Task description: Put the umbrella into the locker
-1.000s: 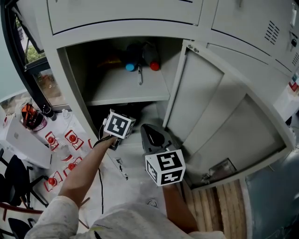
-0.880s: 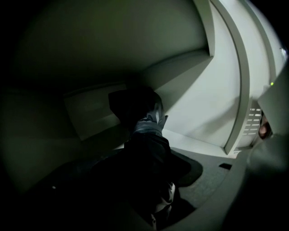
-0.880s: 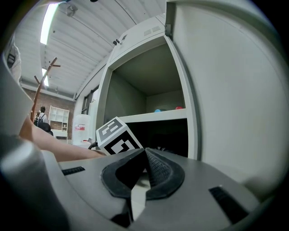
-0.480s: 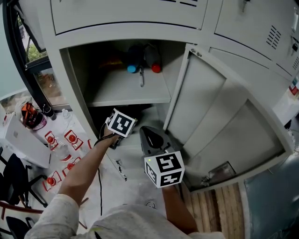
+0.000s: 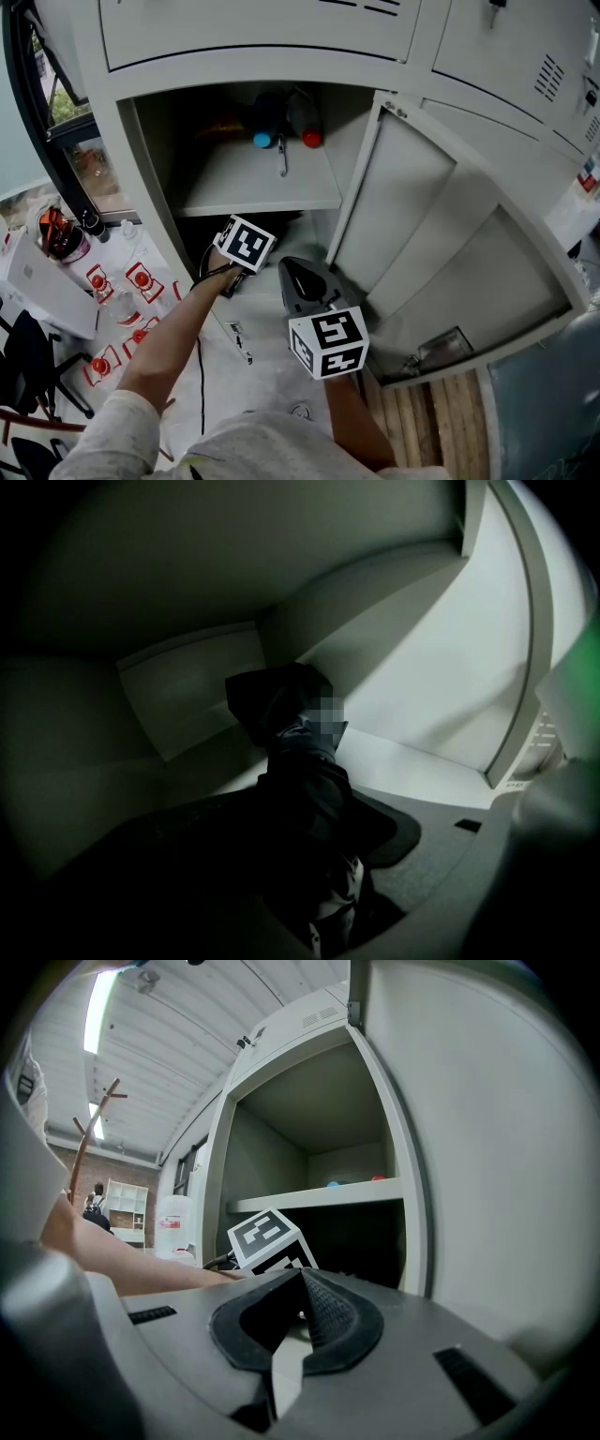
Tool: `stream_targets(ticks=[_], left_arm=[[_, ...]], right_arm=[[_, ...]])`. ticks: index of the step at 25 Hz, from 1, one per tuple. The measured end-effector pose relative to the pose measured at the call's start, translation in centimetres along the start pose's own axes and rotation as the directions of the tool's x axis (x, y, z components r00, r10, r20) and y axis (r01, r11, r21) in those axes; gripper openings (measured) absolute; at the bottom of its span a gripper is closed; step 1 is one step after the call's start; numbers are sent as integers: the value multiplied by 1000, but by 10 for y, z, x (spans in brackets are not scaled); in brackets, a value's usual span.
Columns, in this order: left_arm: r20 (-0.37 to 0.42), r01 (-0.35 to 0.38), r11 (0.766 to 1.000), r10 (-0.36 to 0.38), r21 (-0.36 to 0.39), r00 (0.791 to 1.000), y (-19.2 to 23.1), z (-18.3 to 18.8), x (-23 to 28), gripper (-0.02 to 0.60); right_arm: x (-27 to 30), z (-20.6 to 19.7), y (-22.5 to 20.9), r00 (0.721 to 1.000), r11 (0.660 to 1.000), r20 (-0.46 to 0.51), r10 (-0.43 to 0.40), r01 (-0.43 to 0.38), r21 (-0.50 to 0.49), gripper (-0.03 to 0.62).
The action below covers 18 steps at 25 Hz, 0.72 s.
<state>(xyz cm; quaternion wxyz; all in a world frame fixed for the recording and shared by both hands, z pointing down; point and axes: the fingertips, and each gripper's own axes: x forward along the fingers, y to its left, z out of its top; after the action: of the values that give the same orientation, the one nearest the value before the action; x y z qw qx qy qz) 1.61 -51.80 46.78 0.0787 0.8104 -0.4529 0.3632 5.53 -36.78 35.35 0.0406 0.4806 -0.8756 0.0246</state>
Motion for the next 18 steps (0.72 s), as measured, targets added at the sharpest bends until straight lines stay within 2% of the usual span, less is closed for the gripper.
stream_targets(ticks=[6,12,18], left_arm=[[-52,15,1000,-15,-3,999,-2,-4,8,247],[-34,27,999,-28,-29,999,-3,-3,6,259],[-13,1,998,-1,-62,1000,3,-8,-3,267]], right_arm=[[2,-5,5,1000,1000,-5,2,-2,13,3],[0,-6,3,1000,1000,-4,-5,6,27,3],[0,-8,7,1000,999,-7,0,1,34,3]])
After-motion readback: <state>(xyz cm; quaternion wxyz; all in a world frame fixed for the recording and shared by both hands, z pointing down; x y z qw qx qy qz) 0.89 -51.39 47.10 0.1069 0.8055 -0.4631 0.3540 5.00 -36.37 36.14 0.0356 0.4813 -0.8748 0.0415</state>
